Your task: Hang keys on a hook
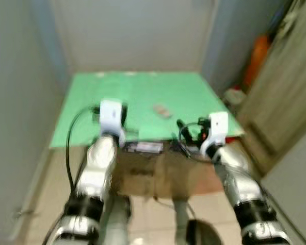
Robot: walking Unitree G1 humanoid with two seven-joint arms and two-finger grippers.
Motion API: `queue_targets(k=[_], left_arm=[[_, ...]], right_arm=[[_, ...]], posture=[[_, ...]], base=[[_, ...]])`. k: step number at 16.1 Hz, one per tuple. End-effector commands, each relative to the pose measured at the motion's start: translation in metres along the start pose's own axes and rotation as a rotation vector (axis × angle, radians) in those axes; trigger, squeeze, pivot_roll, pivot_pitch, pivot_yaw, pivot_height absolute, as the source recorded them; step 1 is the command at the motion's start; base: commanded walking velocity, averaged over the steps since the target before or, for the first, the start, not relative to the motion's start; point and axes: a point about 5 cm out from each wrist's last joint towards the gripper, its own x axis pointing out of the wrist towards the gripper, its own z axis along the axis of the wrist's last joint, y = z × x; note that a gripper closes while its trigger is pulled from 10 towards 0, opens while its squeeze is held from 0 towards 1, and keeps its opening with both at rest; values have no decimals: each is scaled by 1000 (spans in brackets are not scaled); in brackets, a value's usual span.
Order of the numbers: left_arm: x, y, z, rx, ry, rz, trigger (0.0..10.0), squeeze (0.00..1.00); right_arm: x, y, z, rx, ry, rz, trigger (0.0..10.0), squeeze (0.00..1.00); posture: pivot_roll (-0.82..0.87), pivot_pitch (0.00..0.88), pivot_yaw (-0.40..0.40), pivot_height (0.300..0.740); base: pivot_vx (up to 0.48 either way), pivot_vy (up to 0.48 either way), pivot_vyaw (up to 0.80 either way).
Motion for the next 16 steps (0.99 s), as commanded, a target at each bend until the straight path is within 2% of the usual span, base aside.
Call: queue_targets(k=[1,3,8,13,16], left_arm=[[6,2,12,26,-44,0,10000,0],[7,4,12,36,-39,-5,10000,0],[9,3,11,86,-30,-49,10000,0],[16,-9,9,165,15,-156,10000,0],[18,-17,7,167,33,-206,10000,0]], right_arm=[[3,1,7,-20,-20,11,10000,0],[2,1,6,-28,-19,21,10000,0],[1,1,4,-28,-15,24,10000,0],[0,3,2,-27,-16,28,10000,0],[0,3,2,-32,-19,29,10000,0]], posture=[[21,0,-30,602],[20,0,-32,602],[19,0,-26,602],[14,0,-18,602],[6,0,-12,602]], base=[[0,0,0],[0,0,0],[365,308,0],[446,0,0],[480,0,0]])
